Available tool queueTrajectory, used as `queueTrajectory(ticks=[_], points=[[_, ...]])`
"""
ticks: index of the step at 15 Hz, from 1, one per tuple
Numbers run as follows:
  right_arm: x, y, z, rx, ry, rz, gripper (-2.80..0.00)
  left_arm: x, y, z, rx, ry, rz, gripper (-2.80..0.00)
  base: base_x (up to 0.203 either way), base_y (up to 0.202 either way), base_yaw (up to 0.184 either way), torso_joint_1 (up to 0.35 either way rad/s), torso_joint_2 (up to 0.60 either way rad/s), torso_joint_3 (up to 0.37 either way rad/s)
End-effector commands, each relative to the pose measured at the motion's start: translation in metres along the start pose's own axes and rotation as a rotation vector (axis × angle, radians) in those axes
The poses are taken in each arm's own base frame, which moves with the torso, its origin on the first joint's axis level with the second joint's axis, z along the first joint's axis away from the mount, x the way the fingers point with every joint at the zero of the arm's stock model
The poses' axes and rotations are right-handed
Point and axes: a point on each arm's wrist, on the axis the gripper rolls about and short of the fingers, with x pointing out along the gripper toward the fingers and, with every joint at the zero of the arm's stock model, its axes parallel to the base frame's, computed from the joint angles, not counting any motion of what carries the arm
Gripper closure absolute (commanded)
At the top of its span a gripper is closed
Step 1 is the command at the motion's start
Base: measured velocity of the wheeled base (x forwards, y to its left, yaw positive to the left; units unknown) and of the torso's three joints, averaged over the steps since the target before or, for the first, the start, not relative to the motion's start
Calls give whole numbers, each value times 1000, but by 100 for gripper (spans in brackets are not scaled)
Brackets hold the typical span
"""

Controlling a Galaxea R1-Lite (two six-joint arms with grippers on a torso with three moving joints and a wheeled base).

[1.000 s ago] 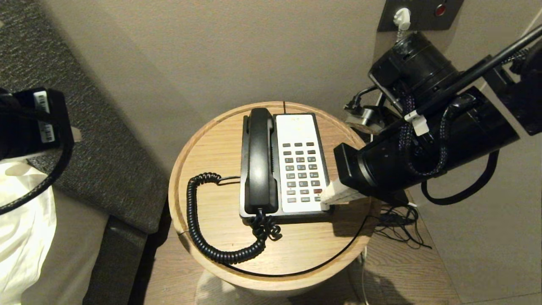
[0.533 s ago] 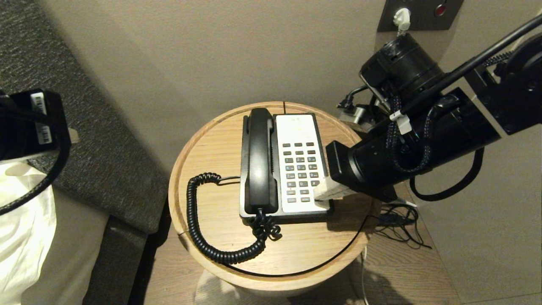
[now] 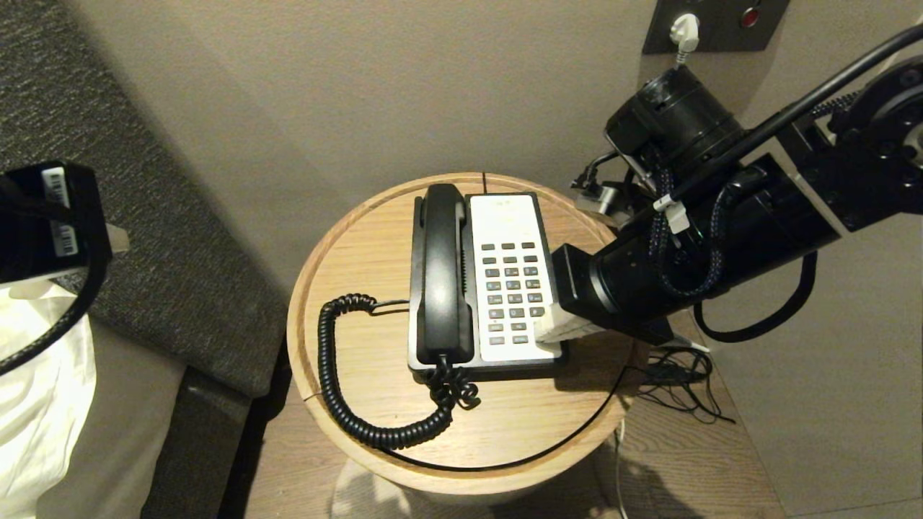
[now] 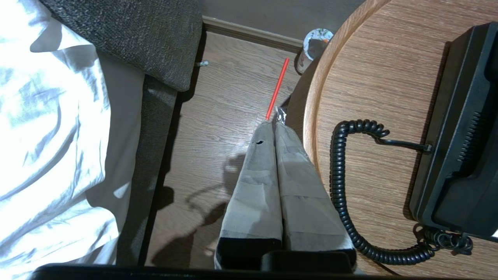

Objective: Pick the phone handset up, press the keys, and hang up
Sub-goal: End the call using the dial pad

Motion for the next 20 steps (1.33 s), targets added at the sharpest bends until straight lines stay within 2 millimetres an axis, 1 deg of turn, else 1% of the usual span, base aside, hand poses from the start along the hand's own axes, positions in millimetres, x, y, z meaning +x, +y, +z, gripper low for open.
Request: queueTrajectory(ticks=[1, 7, 11, 13, 15, 17, 20], points=[[3, -2, -1, 1, 2, -19, 0, 0, 1, -1, 1, 1, 7, 0, 0, 0, 0, 0, 0, 0], [9, -5, 1, -11, 3, -35, 0, -2, 2, 0, -4, -3, 4, 0, 0, 0, 0, 0, 0, 0], [9, -8, 2, -13, -7, -56, 0, -2, 2, -1, -4, -1, 2, 0, 0, 0, 0, 0, 0, 0], [-1, -4, 3, -13, -30, -36, 0, -3, 3, 0, -7, -4, -1, 0, 0, 0, 0, 0, 0, 0], [-22, 1, 2, -19, -67, -4, 0, -5, 6, -1, -7, -3, -2, 0, 0, 0, 0, 0, 0, 0], [-42, 2, -3, -23, -86, 12, 0, -5, 8, -3, -8, -1, 4, 0, 0, 0, 0, 0, 0, 0], [-55, 0, -10, -21, -96, 20, 0, -5, 11, -6, -4, 2, 12, 0, 0, 0, 0, 0, 0, 0]])
